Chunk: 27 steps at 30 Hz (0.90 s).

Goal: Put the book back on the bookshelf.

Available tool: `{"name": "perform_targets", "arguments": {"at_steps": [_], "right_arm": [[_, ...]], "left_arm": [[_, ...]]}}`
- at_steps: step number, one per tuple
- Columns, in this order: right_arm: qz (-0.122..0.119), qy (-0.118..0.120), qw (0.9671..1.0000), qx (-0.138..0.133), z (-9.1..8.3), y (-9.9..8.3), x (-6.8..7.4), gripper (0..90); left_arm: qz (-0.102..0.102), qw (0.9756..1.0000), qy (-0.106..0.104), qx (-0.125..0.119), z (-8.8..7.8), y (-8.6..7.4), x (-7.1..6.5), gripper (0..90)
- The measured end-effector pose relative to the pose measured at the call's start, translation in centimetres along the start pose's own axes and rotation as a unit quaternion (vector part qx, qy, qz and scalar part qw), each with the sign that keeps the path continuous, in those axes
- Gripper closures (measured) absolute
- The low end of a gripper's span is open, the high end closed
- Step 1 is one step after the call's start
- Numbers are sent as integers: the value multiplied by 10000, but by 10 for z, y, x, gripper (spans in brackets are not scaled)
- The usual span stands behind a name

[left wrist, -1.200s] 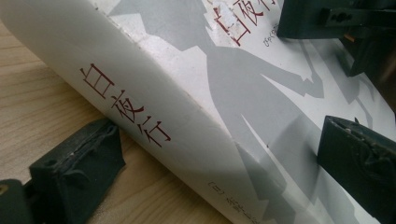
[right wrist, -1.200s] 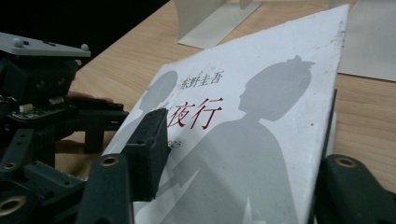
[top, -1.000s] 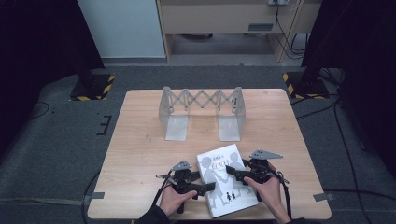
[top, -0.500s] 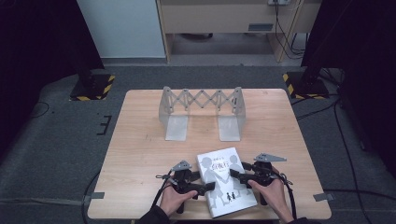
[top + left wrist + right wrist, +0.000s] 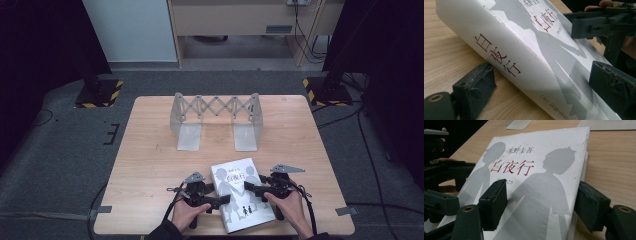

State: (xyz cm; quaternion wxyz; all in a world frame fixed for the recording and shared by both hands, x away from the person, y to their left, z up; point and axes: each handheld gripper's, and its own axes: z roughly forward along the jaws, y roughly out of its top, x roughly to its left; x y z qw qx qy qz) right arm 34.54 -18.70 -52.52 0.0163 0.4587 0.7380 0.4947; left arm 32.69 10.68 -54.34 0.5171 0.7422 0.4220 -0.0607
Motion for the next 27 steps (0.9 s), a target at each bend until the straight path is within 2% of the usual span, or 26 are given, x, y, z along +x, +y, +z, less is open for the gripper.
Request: {"name": "perform_targets", "arguments": {"at_steps": [3, 6, 13, 16, 19, 23, 27], "right_arm": [[59, -7, 10000, -47, -1, 1, 0, 355], [72, 1, 10000, -16, -2, 3, 1, 366], [-83, 21, 9999, -70, -4, 5, 2, 409], [-149, 25, 9998, -98, -5, 6, 3, 426], [-141, 50, 9998, -164, -6, 7, 3, 452], [-97, 135, 9991, -384, -9, 9, 4, 514], [-36, 93, 9994, -331, -7, 7, 3, 503]], "left_arm": [[10, 10000, -19, 17, -1, 0, 1, 67], [11, 10000, -19, 46, -1, 1, 1, 68], [8, 9999, -3, 122, -3, 1, 0, 70], [-77, 9999, 10, 113, -4, 1, 0, 84], [-130, 9998, 3, 139, -4, 2, 1, 83], [-167, 9996, -20, 208, -5, 4, 2, 82], [-106, 9997, 18, 220, -5, 3, 1, 82]]}}
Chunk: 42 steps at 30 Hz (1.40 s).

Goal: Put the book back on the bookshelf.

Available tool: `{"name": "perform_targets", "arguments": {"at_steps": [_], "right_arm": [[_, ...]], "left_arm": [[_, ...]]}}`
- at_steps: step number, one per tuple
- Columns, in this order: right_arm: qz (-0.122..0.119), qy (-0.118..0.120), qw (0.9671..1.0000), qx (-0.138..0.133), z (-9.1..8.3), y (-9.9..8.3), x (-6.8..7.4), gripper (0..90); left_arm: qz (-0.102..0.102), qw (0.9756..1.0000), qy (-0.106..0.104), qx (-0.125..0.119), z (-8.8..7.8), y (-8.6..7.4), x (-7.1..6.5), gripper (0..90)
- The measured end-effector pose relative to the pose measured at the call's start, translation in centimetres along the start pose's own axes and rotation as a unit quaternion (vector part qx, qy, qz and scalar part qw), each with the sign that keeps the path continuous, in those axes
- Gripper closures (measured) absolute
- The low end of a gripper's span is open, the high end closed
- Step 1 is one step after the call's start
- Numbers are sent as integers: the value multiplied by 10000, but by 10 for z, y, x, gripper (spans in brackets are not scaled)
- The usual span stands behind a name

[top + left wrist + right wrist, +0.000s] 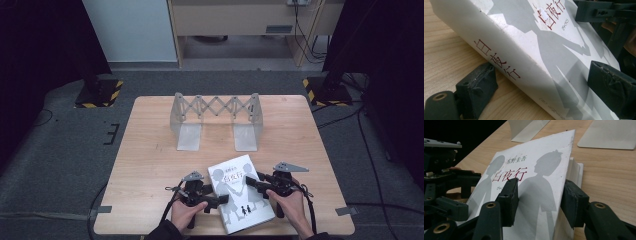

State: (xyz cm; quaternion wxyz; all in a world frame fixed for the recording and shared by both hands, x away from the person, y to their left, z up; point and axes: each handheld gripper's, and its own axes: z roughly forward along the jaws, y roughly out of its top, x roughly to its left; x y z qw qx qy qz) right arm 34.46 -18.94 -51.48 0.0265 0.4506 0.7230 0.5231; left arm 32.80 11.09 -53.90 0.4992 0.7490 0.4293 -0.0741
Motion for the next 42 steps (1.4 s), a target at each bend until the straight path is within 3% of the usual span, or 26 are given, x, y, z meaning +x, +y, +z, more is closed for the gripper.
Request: {"name": "perform_targets", "arguments": {"at_steps": [7, 10, 16, 27, 30, 42], "right_arm": [[1, -67, 9998, 205, 5, -4, -4, 410], [-45, -53, 9997, 240, 4, -3, -5, 399], [-149, -62, 9994, 320, 3, -5, -9, 337], [-135, -32, 9995, 290, 4, -7, -6, 329], [-143, -39, 9995, 295, 4, -7, -6, 330], [-77, -57, 9996, 270, 4, -8, -7, 326]], "left_arm": [[26, 9999, 23, -100, 3, -1, 0, 80], [42, 9996, -31, -260, 4, -4, 1, 80], [10, 9996, -37, -286, 5, -3, 1, 76], [125, 9996, 96, -240, 10, -4, -6, 17], [162, 9993, 229, -247, 12, -4, -10, 0], [129, 9993, 224, -267, 12, -4, -10, 0]]}}
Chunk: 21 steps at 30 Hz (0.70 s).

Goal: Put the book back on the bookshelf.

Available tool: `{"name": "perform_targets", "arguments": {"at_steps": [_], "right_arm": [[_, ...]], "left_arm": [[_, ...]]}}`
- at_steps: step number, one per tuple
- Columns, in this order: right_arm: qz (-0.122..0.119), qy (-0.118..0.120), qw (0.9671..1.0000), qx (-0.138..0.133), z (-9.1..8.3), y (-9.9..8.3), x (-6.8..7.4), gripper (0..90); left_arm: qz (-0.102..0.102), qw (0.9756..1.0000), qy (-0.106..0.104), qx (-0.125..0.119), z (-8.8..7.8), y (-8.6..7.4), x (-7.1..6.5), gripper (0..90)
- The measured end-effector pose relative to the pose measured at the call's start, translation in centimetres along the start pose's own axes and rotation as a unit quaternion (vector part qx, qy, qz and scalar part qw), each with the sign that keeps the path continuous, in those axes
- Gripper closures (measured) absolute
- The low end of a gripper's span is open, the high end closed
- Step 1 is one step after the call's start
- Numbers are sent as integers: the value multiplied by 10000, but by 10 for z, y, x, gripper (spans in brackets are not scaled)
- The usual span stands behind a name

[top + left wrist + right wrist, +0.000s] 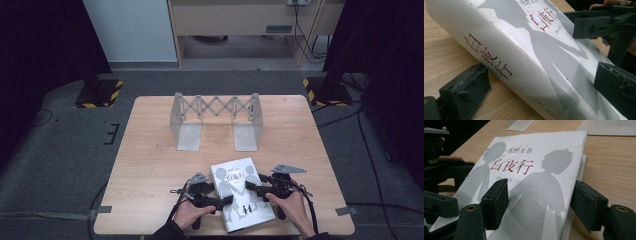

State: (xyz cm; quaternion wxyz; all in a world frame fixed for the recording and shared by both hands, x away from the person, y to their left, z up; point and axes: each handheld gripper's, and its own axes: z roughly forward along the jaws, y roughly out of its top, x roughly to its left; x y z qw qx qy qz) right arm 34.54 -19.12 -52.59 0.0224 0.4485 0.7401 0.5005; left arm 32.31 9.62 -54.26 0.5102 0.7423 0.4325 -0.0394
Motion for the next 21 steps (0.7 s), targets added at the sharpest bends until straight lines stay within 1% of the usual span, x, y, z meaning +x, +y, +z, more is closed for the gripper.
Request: {"name": "perform_targets", "arguments": {"at_steps": [2, 5, 8, 11, 12, 15, 17, 20, 21], "right_arm": [[55, 19, 10000, -8, 0, -1, 0, 326], [94, 18, 10000, 11, 2, -1, 1, 320], [61, 9, 10000, -15, 2, 0, 2, 324], [67, -36, 9999, -77, 3, 1, 3, 350], [71, -36, 9999, -71, 2, 1, 3, 359], [15, -25, 9999, -109, 0, 3, 3, 389], [-6, -2, 9999, -146, -3, 5, 3, 411], [4, 44, 9994, -355, -8, 7, 3, 452], [-28, 47, 9991, -422, -9, 8, 3, 462]], "left_arm": [[-33, 10000, -16, -19, 0, 0, 1, 4], [-151, 9998, -53, -97, -2, 0, 5, 55], [-172, 9998, -78, -103, -3, 1, 6, 71], [-346, 9992, -99, -197, -5, -1, 9, 112], [-385, 9990, -101, -194, -5, 0, 9, 125], [-342, 9991, -103, -209, -7, 2, 8, 136], [-317, 9990, -112, -296, -11, 4, 7, 171], [-151, 9989, -82, -435, -16, 8, 4, 198], [-107, 9987, -65, -495, -17, 10, 3, 206]]}}
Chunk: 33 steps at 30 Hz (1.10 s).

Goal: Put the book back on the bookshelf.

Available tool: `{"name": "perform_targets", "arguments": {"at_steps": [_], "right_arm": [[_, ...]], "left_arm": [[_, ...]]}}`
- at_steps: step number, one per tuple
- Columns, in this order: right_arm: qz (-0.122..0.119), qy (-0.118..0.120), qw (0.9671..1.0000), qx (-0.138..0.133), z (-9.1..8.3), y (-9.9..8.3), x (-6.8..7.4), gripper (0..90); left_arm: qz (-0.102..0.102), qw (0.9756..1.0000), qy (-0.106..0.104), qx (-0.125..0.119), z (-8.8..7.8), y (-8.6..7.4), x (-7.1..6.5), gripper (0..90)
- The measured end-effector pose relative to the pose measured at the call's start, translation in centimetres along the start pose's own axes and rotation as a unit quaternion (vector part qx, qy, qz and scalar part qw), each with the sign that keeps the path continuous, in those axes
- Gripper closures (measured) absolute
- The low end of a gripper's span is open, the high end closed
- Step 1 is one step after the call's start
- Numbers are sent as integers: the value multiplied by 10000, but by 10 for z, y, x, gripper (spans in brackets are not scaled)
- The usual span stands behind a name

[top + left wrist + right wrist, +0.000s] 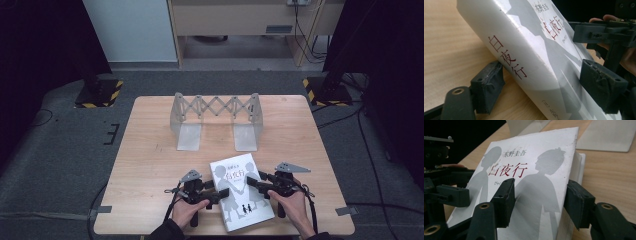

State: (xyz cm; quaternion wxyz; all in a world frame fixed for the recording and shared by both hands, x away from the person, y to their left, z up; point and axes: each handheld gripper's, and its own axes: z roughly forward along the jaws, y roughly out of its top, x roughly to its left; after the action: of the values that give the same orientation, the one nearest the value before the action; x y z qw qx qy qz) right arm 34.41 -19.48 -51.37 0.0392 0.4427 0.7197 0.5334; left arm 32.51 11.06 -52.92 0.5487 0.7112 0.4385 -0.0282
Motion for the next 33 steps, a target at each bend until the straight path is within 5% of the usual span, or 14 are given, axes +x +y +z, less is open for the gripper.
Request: {"name": "perform_targets", "arguments": {"at_steps": [9, 23, 33], "right_arm": [[-92, 251, 9973, -685, -2, 9, 11, 512], [-198, 332, 9962, -775, -4, 11, 13, 514], [-45, 443, 9957, -808, -6, 14, 7, 503]], "left_arm": [[222, 9986, -325, -366, -5, 7, -12, 273], [248, 9975, -327, -571, 5, 11, -15, 279], [57, 9954, -522, -803, 5, 20, -18, 396]]}}
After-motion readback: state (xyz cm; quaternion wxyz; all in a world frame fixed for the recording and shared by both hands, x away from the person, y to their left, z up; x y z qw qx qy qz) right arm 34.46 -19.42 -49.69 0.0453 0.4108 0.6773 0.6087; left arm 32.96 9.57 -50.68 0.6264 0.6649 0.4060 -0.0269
